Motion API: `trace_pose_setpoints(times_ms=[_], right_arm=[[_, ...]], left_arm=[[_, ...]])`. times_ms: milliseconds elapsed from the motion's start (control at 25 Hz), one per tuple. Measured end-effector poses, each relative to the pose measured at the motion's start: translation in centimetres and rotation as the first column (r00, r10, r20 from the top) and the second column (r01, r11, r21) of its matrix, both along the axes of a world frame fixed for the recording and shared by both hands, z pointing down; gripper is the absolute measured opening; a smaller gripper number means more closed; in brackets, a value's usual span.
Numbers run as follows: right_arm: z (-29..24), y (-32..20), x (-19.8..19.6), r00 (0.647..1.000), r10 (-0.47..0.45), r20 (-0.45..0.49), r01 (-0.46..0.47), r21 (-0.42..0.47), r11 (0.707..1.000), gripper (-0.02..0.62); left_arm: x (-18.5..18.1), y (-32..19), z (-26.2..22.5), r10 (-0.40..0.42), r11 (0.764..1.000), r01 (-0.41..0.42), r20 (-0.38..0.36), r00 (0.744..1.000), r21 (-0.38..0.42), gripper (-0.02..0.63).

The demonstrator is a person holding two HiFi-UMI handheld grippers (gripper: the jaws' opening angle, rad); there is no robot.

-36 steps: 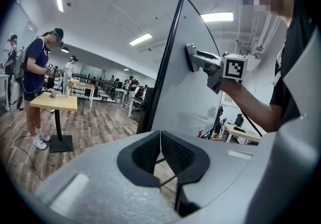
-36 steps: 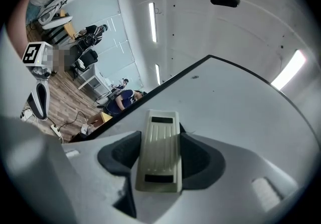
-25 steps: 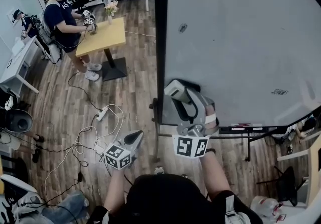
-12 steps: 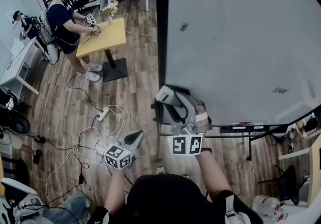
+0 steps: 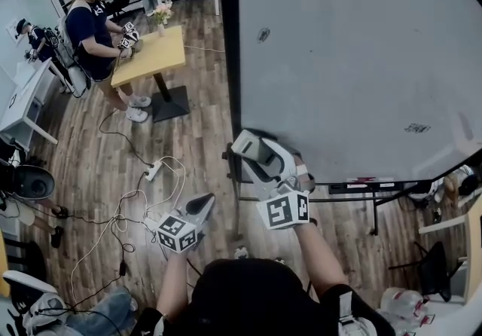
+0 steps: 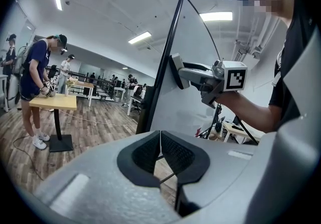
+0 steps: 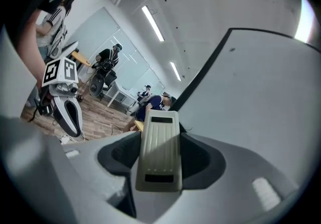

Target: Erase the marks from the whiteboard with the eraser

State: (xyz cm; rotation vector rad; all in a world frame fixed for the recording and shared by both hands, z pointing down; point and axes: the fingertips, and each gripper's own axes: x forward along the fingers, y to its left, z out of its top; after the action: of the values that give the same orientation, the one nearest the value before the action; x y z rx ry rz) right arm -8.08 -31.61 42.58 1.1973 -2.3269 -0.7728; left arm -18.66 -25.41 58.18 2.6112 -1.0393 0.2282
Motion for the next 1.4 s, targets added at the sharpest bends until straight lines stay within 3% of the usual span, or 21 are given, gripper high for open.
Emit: trace_pose_setpoints(times_ms=[160, 480, 760, 1040, 1400], right_arm=[[1.5, 0.8, 1.0, 0.997, -0.032, 0.076, 0.039, -0.091, 0.995, 0.250], [6.0, 2.4, 4.0, 0.988, -0.069, 0.139, 0.098, -0.214, 0.972, 0.250], [9.3, 4.8, 5.3, 0.939, -0.109, 0.327, 0.229, -0.355, 0.906, 0.250], [12.5, 6.9, 6.0, 0.914, -0.126, 0.385, 0.299, -0.431, 0.851, 0.250], [13.7, 8.1, 7.3, 0.888, -0.136, 0.439, 0.353, -0.463, 0.813, 0.250]], left_arm=[[0.8, 0.5, -0.2, 0.010, 1.000, -0.010, -0.005, 1.000, 0.005, 0.017], [3.1, 1.0, -0.6, 0.022, 1.000, -0.022, -0.013, 1.000, 0.003, 0.017], [4.5, 1.9, -0.7, 0.017, 1.000, -0.017, -0.019, 1.000, 0.001, 0.017], [5.8, 2.5, -0.8, 0.007, 1.000, -0.007, -0.020, 1.000, -0.001, 0.017], [6.5, 2.9, -1.1, -0.010, 1.000, 0.010, -0.025, 1.000, -0.002, 0.017]])
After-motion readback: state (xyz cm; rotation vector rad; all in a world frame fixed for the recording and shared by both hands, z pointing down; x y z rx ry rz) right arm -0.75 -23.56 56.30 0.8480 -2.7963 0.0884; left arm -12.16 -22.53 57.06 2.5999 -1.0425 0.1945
